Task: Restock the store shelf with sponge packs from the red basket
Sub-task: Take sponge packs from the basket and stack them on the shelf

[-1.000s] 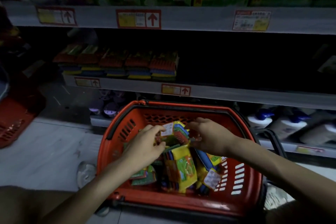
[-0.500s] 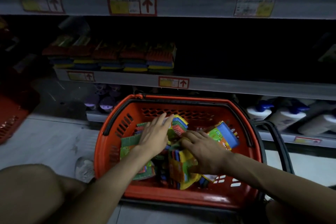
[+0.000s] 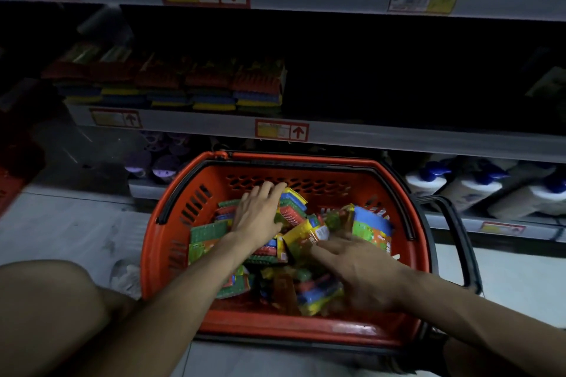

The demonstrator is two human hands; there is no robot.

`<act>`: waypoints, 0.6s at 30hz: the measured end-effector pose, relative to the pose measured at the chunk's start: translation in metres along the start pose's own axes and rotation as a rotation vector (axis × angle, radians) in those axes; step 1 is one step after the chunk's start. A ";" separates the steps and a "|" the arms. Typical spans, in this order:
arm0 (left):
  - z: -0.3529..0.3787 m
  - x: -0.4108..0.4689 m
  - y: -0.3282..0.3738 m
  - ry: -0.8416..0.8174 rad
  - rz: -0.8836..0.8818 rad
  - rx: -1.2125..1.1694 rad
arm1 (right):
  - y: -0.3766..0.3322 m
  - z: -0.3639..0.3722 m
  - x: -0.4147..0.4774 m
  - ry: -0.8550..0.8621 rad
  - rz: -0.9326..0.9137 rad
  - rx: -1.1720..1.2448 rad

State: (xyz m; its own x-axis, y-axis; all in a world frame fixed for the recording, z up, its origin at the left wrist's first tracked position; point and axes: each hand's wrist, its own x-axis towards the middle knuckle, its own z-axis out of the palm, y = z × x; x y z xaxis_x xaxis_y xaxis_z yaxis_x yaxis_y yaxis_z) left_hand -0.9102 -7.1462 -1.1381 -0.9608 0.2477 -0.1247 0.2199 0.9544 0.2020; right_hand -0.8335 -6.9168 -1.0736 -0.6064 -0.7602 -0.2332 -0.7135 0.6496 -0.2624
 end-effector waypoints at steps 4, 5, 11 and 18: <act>0.003 0.000 0.002 -0.004 0.002 0.064 | 0.003 0.010 0.000 -0.114 0.166 0.008; 0.003 -0.001 0.002 0.009 0.005 0.064 | 0.003 0.009 0.002 -0.068 0.187 0.020; -0.004 -0.007 -0.002 0.069 0.042 -0.018 | 0.004 0.002 0.029 0.064 0.453 0.295; -0.034 -0.034 -0.014 0.167 -0.060 -0.283 | 0.010 -0.001 0.069 -0.042 0.665 0.149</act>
State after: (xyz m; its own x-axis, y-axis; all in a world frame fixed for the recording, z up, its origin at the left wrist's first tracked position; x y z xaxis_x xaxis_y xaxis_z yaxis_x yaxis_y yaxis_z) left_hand -0.8866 -7.1739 -1.1041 -0.9902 0.1393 0.0117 0.1289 0.8767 0.4635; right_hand -0.8825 -6.9632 -1.0915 -0.8831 -0.1995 -0.4246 -0.1357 0.9750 -0.1759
